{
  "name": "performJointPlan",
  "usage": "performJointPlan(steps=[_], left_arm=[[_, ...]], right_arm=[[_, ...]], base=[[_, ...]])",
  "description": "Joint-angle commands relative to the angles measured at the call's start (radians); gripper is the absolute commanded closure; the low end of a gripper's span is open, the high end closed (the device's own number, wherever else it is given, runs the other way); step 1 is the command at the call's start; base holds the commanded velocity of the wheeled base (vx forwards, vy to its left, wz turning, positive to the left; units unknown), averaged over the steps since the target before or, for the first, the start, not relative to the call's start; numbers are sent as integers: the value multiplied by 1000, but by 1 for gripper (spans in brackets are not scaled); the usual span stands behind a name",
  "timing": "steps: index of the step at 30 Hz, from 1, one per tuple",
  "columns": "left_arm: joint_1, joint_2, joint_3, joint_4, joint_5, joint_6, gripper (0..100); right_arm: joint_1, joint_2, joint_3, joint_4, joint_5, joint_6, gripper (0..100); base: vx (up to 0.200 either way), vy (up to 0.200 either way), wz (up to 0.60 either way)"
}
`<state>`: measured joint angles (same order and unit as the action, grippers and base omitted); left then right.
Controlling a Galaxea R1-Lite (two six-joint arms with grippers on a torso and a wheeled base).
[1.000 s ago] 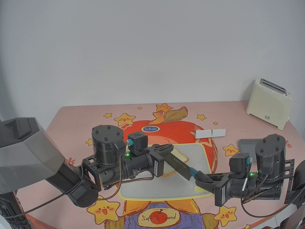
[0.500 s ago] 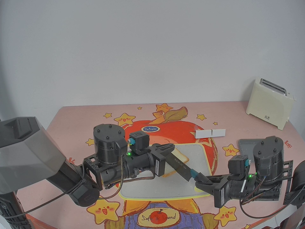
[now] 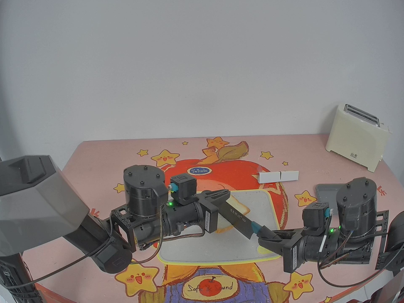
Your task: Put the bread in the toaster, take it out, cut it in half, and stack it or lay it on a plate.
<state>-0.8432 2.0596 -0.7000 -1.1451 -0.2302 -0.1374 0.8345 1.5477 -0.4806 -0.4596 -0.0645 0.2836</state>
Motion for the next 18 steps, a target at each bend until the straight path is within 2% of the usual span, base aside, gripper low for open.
performJointPlan(steps=[1, 18], left_arm=[[0, 5, -4, 4, 0, -1, 100], [3, 7, 14, 2, 0, -1, 100]], right_arm=[[0, 5, 4, 4, 0, 0, 100], [0, 17, 2, -8, 0, 6, 100]], base=[[0, 0, 0], [0, 0, 0]])
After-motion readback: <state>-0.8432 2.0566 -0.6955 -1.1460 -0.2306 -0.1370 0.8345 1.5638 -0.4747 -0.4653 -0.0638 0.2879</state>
